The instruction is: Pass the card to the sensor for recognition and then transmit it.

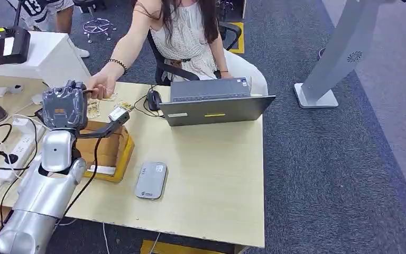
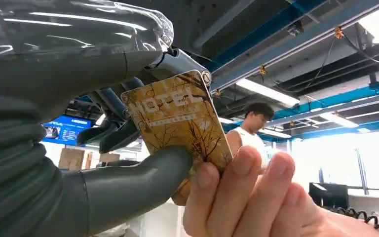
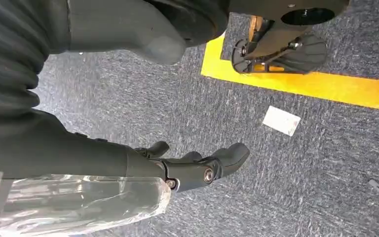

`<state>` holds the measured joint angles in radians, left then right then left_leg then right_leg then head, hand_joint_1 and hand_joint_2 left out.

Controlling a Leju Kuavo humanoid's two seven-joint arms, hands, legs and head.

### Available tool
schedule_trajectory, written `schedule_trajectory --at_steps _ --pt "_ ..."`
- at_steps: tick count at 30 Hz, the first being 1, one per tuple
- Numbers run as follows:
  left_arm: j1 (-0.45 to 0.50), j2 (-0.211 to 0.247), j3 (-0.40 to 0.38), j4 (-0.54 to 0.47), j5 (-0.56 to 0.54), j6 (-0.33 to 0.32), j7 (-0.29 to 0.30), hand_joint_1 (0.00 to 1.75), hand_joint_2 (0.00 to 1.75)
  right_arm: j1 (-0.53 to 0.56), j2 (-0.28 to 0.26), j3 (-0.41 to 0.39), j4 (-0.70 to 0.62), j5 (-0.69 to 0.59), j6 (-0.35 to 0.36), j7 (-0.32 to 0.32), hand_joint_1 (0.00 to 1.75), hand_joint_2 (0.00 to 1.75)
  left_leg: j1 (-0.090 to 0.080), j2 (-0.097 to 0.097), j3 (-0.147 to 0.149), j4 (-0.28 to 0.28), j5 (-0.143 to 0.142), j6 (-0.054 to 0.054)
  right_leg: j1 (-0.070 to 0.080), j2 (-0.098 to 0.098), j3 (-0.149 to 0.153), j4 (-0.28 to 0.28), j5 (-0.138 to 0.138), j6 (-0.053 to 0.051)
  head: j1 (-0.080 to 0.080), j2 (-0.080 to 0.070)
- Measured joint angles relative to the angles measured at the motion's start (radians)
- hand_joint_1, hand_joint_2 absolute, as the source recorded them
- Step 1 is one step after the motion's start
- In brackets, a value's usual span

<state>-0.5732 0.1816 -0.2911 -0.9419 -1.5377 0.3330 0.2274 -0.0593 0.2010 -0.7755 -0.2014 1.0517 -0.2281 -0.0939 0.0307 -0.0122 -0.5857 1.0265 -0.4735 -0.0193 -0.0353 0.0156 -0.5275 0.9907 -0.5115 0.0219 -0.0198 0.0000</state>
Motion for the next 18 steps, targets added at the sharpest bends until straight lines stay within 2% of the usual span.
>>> schedule_trajectory --at_steps 1,5,18 --pt "0.0 -0.002 0.0 0.0 0.0 -0.001 -0.003 0.0 1.75 0.0 -0.002 0.0 0.0 0.003 0.018 -0.006 0.0 1.75 0.0 0.0 0.0 0.0 0.0 0.0 0.0 0.0 0.0 0.0 0.0 0.0 0.0 0.0" --pt "0.0 -0.009 0.005 0.0 0.0 -0.001 -0.014 0.0 1.75 0.0 -0.014 0.0 0.0 0.005 0.05 -0.014 0.0 1.75 0.0 0.0 0.0 0.0 0.0 0.0 0.0 0.0 0.0 0.0 0.0 0.0 0.0 0.0" --pt "0.013 -0.026 0.011 -0.013 0.0 0.002 -0.013 0.0 1.75 0.001 -0.018 -0.011 0.0 0.006 0.046 -0.011 0.0 1.75 0.0 0.0 0.0 0.0 0.0 0.0 0.0 0.0 0.0 0.0 0.0 0.0 0.0 0.0"
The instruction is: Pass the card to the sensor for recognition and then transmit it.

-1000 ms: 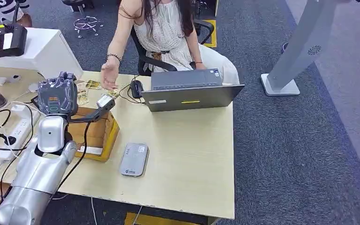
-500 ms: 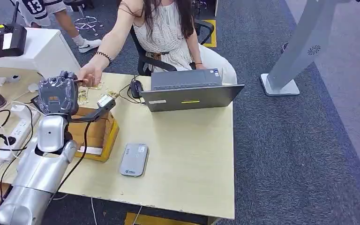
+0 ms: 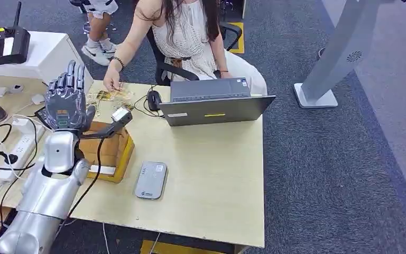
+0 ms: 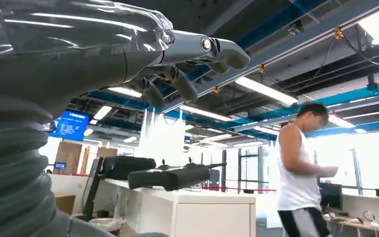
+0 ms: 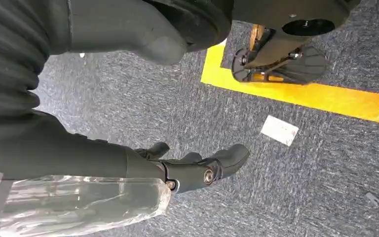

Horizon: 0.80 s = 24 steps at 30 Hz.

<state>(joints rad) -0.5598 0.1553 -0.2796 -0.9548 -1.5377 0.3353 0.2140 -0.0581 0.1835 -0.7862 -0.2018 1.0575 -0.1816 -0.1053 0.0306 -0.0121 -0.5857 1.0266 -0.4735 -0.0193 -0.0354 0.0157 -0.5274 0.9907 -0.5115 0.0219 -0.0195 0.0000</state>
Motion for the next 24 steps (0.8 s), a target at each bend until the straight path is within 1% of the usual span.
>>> schedule_trajectory --at_steps 4,7,10,13,16,18,24 --pt "0.038 -0.021 0.002 -0.052 0.0 0.0 -0.053 0.0 1.75 0.0 0.0 -0.007 0.0 -0.006 -0.002 0.001 0.0 1.75 0.0 0.0 0.0 0.0 0.0 0.0 0.0 0.0 0.0 0.0 0.0 0.0 0.0 0.0" --pt "0.08 -0.041 0.003 -0.106 0.0 -0.003 -0.07 0.0 1.75 0.001 0.0 -0.01 0.0 -0.01 -0.003 0.003 0.0 1.75 0.0 0.0 0.0 0.0 0.0 0.0 0.0 0.0 0.0 0.0 0.0 0.0 0.0 0.0" --pt "0.142 -0.06 0.003 -0.189 0.0 0.003 -0.114 0.0 1.75 0.002 0.0 -0.018 0.0 -0.018 -0.007 0.01 0.0 1.75 0.0 0.001 0.0 0.0 -0.001 0.001 0.0 0.0 0.0 0.0 0.0 0.0 0.0 0.0" --pt "0.234 -0.076 0.002 -0.298 0.0 0.014 -0.145 0.0 1.75 0.004 0.0 -0.033 0.0 -0.026 -0.019 0.01 0.0 1.75 0.0 0.001 0.0 0.0 -0.001 0.001 0.0 0.0 0.0 -0.001 0.0 0.0 0.0 0.0" --pt "0.298 -0.087 0.002 -0.385 0.0 0.016 -0.153 0.0 1.75 0.006 0.0 -0.042 0.0 -0.031 -0.022 0.01 0.0 1.75 0.0 0.001 0.0 0.0 -0.001 0.001 0.0 0.0 -0.001 -0.001 -0.001 0.0 0.0 0.0" --pt "0.322 -0.088 0.002 -0.42 0.0 0.016 -0.153 0.0 1.75 0.007 0.0 -0.049 0.0 -0.031 -0.022 0.01 0.0 1.75 0.0 0.0 0.0 0.0 -0.001 0.001 0.0 0.0 -0.001 -0.001 -0.001 0.0 0.0 0.0" --pt "0.348 -0.088 0.002 -0.471 0.0 0.016 -0.153 0.0 1.75 0.007 0.0 -0.056 0.0 -0.031 -0.023 0.011 0.0 1.75 0.0 0.0 0.0 0.0 -0.001 0.001 0.0 0.0 0.0 0.0 0.0 0.0 0.0 0.0"
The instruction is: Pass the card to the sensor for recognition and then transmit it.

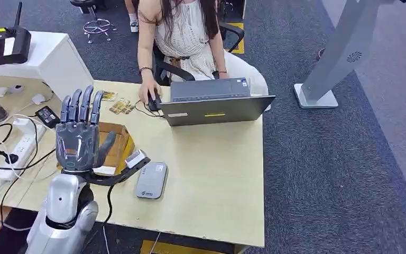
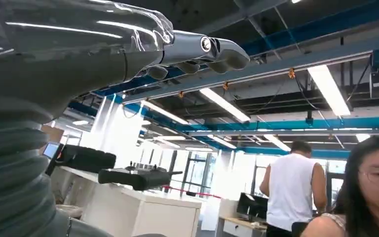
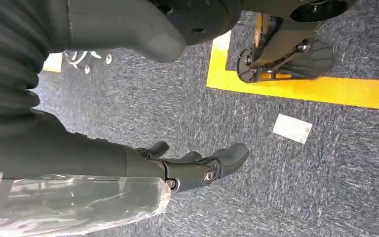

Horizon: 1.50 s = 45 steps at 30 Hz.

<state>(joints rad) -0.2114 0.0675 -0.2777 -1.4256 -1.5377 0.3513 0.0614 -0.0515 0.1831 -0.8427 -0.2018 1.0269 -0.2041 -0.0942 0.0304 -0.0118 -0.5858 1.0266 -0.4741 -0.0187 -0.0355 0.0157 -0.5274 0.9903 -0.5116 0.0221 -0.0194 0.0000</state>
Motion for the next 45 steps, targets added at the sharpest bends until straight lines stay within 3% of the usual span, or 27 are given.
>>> schedule_trajectory --at_steps 9,15,27,45 --pt "0.009 0.0 0.0 -0.02 0.0 0.003 -0.006 0.0 1.75 0.0 0.0 -0.001 0.0 0.0 -0.002 0.002 0.0 1.75 0.0 0.0 0.0 0.0 0.0 0.0 0.0 0.0 0.0 0.0 0.0 0.0 0.0 0.0" --pt "0.077 -0.011 -0.01 -0.066 0.0 0.029 -0.043 0.0 1.75 0.0 0.0 -0.009 0.0 -0.001 -0.013 -0.003 0.0 1.75 0.0 0.0 0.0 0.0 0.0 0.0 0.0 0.0 0.0 0.0 0.0 0.0 0.0 0.0" --pt "0.188 -0.015 -0.043 -0.1 0.003 0.052 -0.063 0.0 1.75 0.001 0.0 -0.026 0.0 -0.002 -0.018 0.008 0.0 1.75 0.0 0.0 0.0 0.0 0.0 0.0 0.0 0.0 0.0 0.0 0.0 0.0 0.0 0.0" --pt "0.222 -0.015 -0.044 -0.108 0.004 0.06 -0.066 0.0 1.75 0.001 -0.001 -0.026 0.0 0.01 -0.019 0.01 0.0 1.75 0.0 0.0 0.0 0.0 0.0 0.0 0.0 0.0 0.0 0.0 0.0 0.0 0.0 0.0"
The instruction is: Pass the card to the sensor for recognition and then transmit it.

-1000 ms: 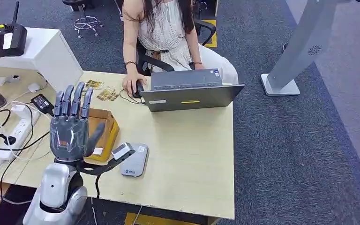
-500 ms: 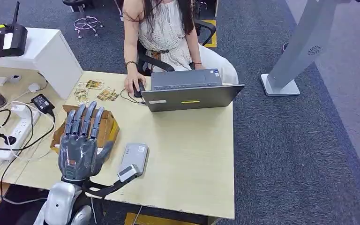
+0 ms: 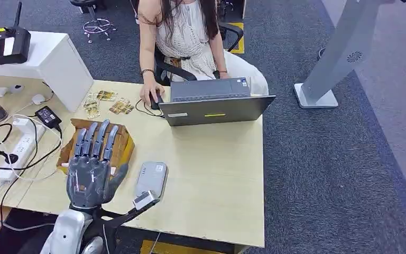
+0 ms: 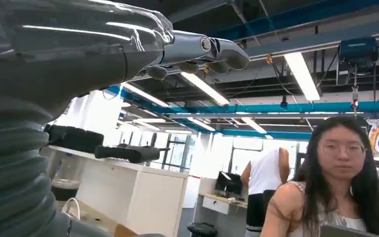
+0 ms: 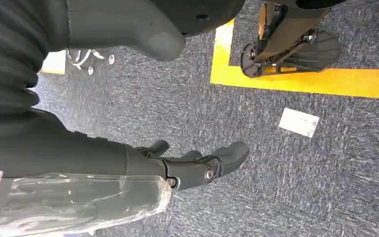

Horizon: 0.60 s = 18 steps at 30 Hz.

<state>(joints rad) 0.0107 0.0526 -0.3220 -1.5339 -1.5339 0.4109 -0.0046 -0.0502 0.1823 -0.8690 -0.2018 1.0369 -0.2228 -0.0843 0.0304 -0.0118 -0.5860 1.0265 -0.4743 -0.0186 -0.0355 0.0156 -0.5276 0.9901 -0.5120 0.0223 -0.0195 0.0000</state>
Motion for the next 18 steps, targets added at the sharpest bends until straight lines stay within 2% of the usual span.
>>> schedule_trajectory --at_steps 18 --pt "0.005 0.0 0.0 0.0 0.002 0.006 -0.001 0.0 1.75 0.0 0.0 0.0 0.0 0.011 -0.011 0.008 0.0 1.75 0.0 0.0 0.0 0.0 0.0 0.0 0.0 0.0 0.0 0.0 0.0 0.0 0.0 0.0"
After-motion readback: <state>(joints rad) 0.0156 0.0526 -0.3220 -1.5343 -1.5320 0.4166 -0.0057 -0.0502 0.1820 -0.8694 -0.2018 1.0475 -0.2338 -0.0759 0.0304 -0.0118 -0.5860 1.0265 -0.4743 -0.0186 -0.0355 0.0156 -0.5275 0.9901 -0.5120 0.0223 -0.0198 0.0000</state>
